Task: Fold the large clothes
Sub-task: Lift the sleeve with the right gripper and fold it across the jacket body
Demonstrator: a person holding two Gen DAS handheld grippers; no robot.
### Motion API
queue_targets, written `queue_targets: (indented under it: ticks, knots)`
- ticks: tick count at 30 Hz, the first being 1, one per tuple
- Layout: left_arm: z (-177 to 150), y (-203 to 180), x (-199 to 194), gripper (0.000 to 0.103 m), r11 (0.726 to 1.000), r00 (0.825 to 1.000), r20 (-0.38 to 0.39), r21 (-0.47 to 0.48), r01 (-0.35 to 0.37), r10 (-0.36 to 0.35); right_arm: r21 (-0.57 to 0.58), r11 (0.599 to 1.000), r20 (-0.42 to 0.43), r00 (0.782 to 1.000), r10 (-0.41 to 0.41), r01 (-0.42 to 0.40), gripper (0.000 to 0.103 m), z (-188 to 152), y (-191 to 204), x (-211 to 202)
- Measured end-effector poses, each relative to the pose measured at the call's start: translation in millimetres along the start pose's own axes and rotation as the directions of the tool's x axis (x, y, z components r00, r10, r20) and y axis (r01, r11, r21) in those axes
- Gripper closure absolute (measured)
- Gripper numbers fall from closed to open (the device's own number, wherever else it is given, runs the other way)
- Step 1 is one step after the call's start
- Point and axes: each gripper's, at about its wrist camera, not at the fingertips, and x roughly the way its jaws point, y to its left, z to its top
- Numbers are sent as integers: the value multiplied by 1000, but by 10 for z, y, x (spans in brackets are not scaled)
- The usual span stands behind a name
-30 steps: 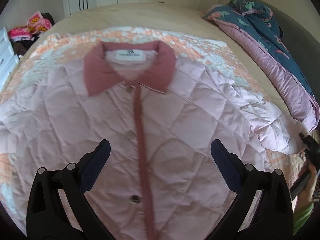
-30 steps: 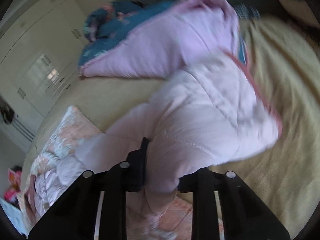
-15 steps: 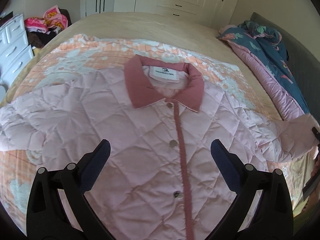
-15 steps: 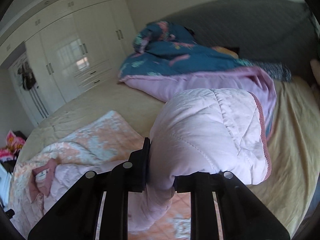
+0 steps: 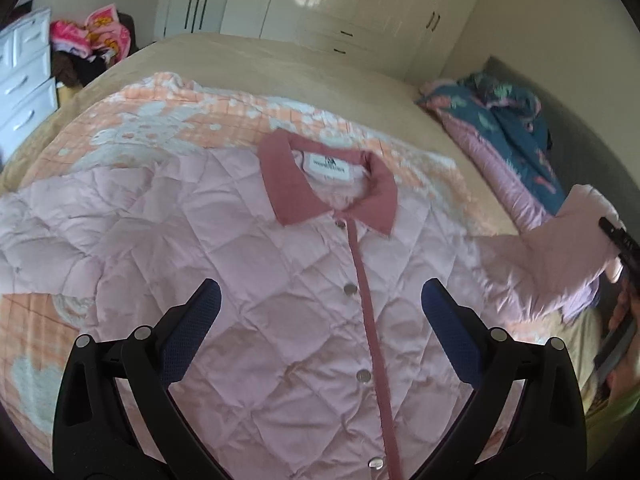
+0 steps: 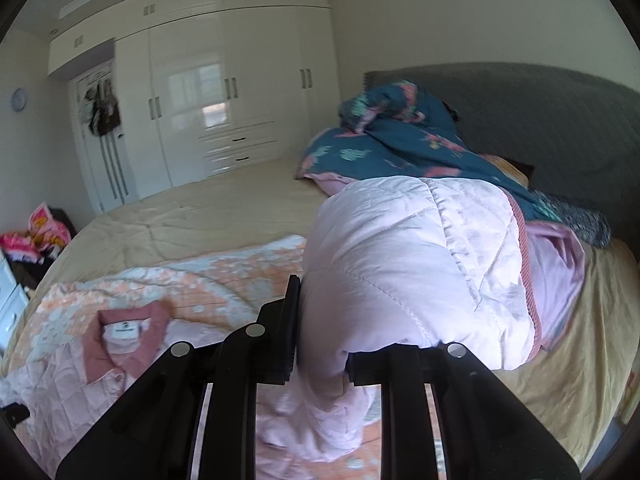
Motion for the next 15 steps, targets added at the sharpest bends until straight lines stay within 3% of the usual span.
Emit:
queue_targets:
  ticks: [9, 15]
  knots:
    - [107, 235, -53, 9, 999, 1000, 29, -54, 2, 0, -101, 992, 15, 997, 77, -75, 85, 70, 853, -118]
    - [126, 293, -29, 9, 998, 1000, -2, -61, 3, -3, -150, 982, 0, 993, 119, -118, 85, 6, 1294, -150]
